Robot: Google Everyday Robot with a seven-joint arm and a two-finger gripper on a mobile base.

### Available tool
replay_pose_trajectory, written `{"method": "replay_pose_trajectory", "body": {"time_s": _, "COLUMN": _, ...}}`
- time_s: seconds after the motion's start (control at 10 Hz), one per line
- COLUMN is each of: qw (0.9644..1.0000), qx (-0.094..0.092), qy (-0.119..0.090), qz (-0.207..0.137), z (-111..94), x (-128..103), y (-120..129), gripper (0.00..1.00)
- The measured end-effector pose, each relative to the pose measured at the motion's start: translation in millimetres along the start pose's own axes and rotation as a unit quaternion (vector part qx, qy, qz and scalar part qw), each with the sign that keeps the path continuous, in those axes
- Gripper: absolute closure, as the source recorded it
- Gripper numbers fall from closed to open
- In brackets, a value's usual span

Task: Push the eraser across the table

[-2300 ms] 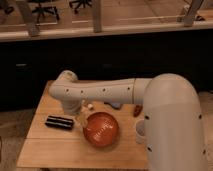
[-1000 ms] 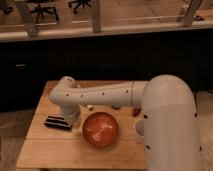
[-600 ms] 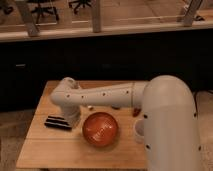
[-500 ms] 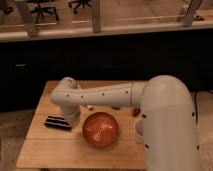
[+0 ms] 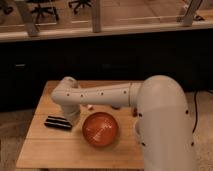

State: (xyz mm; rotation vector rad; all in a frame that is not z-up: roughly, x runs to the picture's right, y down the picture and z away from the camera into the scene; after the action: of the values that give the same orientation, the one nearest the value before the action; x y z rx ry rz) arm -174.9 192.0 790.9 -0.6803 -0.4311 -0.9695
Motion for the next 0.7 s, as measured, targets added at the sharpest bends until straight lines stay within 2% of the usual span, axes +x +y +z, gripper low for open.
{"method": "replay_pose_trajectory", "body": {"time_s": 0.7, "qw": 1.0000, "qx": 0.006, "qy": 0.003, "qz": -0.004, "z": 12.6, "x": 7.7, "y": -11.1, "gripper": 0.98}}
